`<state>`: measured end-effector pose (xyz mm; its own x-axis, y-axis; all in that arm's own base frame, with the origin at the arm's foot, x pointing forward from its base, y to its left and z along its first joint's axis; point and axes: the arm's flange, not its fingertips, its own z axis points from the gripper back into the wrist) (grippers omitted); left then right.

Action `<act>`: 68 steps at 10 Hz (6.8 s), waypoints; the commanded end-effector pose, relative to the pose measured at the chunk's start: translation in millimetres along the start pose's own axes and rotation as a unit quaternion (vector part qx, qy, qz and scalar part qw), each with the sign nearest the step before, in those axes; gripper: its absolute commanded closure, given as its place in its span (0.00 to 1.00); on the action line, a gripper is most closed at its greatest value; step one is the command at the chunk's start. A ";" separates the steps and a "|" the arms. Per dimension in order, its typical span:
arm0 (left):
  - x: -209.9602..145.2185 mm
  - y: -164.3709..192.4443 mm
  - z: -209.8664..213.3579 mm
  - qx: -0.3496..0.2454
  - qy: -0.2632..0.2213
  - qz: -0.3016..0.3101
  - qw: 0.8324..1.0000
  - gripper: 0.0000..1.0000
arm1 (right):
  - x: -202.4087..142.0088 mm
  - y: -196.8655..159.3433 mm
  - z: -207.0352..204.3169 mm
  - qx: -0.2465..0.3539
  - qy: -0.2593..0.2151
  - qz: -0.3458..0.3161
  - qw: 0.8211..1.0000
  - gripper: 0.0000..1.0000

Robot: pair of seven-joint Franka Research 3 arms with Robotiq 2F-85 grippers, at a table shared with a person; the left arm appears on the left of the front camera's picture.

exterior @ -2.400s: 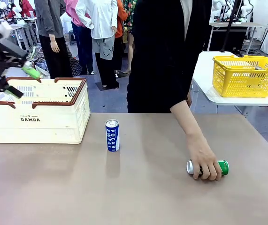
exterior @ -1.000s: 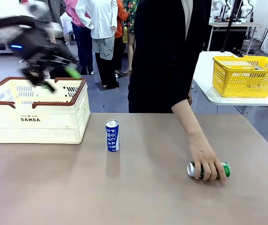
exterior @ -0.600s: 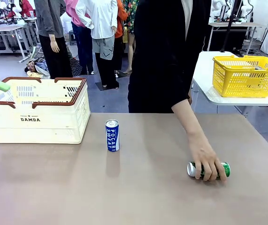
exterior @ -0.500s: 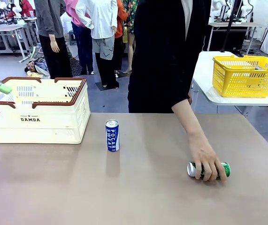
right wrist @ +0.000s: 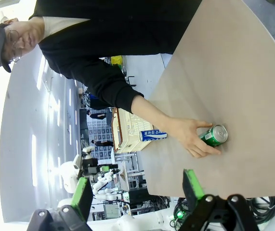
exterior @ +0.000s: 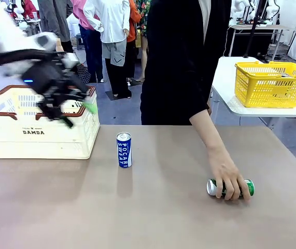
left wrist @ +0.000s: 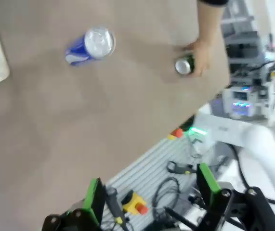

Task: Place the drinks into the Shopping basket.
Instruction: Pick up one drink and place it into the Shopping basket.

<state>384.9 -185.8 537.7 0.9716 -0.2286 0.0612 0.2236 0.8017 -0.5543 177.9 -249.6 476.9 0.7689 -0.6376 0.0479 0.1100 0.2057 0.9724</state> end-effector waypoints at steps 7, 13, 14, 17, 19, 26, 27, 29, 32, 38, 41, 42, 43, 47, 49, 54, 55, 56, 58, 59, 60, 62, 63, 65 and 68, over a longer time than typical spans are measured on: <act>83.4 -37.8 -41.9 0.122 0.006 0.000 0.992 0.00 | 1.6 2.0 -0.8 0.013 -0.004 0.013 1.000 0.00; -22.2 82.5 62.8 -0.062 -0.077 0.028 0.995 0.00 | 1.6 2.0 -0.8 0.013 -0.004 0.013 1.000 0.00; -27.8 94.2 67.5 -0.079 -0.081 0.031 0.993 0.00 | 1.6 2.0 -0.8 0.013 -0.004 0.013 1.000 0.00; -12.5 74.4 49.0 -0.053 -0.063 0.019 0.996 0.00 | 1.6 2.0 -0.8 0.013 -0.004 0.013 1.000 0.00; 20.3 35.7 14.5 0.021 -0.066 0.044 0.997 0.00 | 1.6 2.0 -0.8 0.013 -0.004 0.013 1.000 0.00; 94.8 -20.4 -112.8 0.221 -0.070 0.062 0.971 0.00 | 1.6 2.0 -0.8 0.013 -0.004 0.013 1.000 0.00; 100.0 -18.9 -126.3 0.225 -0.048 0.060 0.971 0.00 | 1.6 2.0 -0.8 0.013 -0.004 0.013 1.000 0.00; 103.8 -16.9 -148.6 0.229 -0.025 0.049 0.972 0.00 | 1.6 2.0 -0.8 0.013 -0.004 0.013 1.000 0.00; 108.0 -15.2 -170.6 0.239 -0.009 0.044 0.970 0.00 | 1.6 2.0 -0.8 0.013 -0.004 0.013 1.000 0.00; 108.8 -11.5 -180.1 0.274 -0.007 0.040 0.961 0.12 | 1.6 2.0 -0.8 0.013 -0.004 0.013 1.000 0.00; 110.0 -9.4 -186.8 0.285 -0.002 0.039 0.958 1.00 | 1.6 2.0 -0.8 0.013 -0.004 0.013 1.000 0.00; 110.1 -9.2 -187.5 0.288 -0.004 0.039 0.957 1.00 | 1.6 2.0 -0.8 0.013 -0.004 0.013 1.000 0.00; 110.7 -8.6 -188.1 0.293 -0.007 0.036 0.956 1.00 | 1.6 2.0 -0.8 0.013 -0.004 0.013 1.000 0.00; 111.5 -7.9 -188.0 0.290 -0.007 0.036 0.956 1.00 | 1.6 2.0 -0.8 0.013 -0.004 0.013 1.000 0.00; 110.4 -7.6 -186.8 0.286 0.005 0.035 0.957 1.00 | 1.6 2.0 -0.8 0.013 -0.004 0.013 1.000 0.00; 107.3 -8.4 -183.2 0.277 0.022 0.032 0.960 0.00 | 1.6 2.0 -0.8 0.013 -0.004 0.013 1.000 0.00; 106.6 -9.3 -181.1 0.274 0.019 0.031 0.961 0.00 | 1.6 2.0 -0.8 0.013 -0.004 0.013 1.000 0.00; 106.2 -10.1 -179.5 0.270 0.019 0.030 0.962 0.00 | 1.6 2.0 -0.8 0.013 -0.004 0.013 1.000 0.00; 106.9 -9.5 -178.0 0.268 0.014 0.030 0.963 0.00 | 1.6 2.0 -0.8 0.013 -0.004 0.013 1.000 0.00; 106.4 -9.4 -176.3 0.264 0.012 0.029 0.964 0.00 | 1.6 2.0 -0.8 0.013 -0.004 0.013 1.000 0.00; 104.2 -10.3 -174.4 0.261 0.007 0.028 0.965 0.00 | 1.6 2.0 -0.8 0.013 -0.004 0.013 1.000 0.00; 105.1 -14.5 -171.3 0.249 -0.015 0.007 0.968 0.00 | 1.6 2.0 -0.8 0.013 -0.004 0.013 1.000 0.00; 109.7 -14.3 -173.8 0.246 -0.021 0.001 0.969 0.00 | 1.6 2.0 -0.8 0.013 -0.004 0.013 1.000 0.00; 115.8 -9.5 -179.5 0.254 -0.016 0.009 0.967 0.00 | 1.6 2.0 -0.8 0.013 -0.004 0.013 1.000 0.00; 120.3 -5.6 -186.0 0.250 -0.016 0.011 0.968 0.00 | 1.6 2.0 -0.8 0.013 -0.004 0.013 1.000 0.00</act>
<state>483.6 -322.5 395.6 0.9793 -0.1866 0.0782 0.1923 0.9785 -0.0743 177.9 -249.7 476.9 0.7694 -0.6369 0.0486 0.1091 0.2060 0.9725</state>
